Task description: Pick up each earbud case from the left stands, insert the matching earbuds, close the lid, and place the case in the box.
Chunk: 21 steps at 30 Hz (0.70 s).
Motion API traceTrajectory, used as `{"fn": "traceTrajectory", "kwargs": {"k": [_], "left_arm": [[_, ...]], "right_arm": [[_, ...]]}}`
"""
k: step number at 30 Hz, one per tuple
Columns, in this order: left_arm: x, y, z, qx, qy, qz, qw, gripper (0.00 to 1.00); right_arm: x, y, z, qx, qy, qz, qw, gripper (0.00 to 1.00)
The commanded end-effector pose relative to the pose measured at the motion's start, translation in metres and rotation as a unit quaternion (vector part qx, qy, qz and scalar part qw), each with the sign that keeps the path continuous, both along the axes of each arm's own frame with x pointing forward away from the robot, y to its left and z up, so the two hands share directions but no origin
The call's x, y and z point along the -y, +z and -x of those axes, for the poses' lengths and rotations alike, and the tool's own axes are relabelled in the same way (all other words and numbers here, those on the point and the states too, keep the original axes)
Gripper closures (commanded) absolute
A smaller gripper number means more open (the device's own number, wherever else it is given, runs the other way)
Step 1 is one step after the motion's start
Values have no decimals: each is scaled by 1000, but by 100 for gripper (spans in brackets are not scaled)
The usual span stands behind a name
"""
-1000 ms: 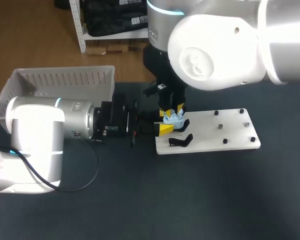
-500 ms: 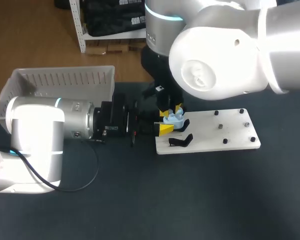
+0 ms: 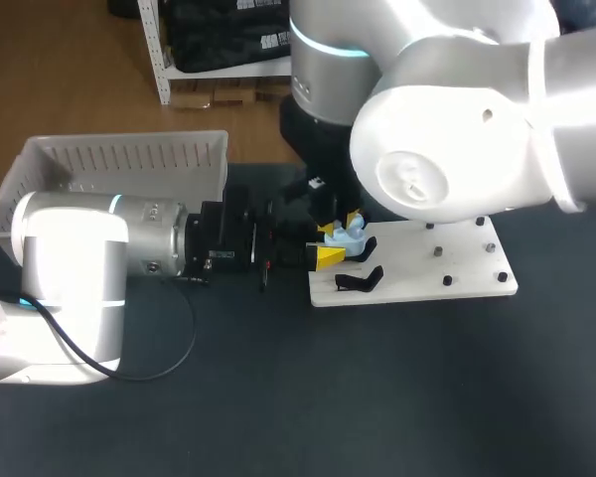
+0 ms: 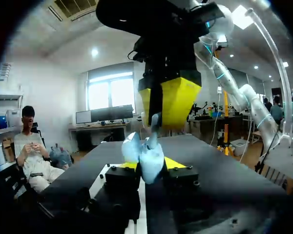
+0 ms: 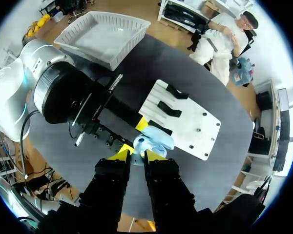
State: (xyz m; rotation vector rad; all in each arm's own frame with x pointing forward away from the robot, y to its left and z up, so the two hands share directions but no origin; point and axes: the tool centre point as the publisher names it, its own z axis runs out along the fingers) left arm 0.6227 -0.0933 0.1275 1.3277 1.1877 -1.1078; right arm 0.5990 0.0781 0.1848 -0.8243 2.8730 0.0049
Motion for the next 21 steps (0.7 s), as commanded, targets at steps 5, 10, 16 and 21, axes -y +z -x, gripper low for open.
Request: {"fn": "traceTrajectory", "kwargs": {"k": [5,10,16,21], "left_arm": [[1,-1,1,2,3,2,1000,100],[1,-1,1,2,3,2,1000,100],[1,-1,1,2,3,2,1000,100],[1,-1,1,2,3,2,1000,100]], "right_arm": [[2,-2,4,8,-1,-2,1000,100],[2,-4,4,7,-1,0,1000,100],[1,-5,2,8,-2,1,1000,100],[1,-5,1,9,-4,-1,1000,100]]}}
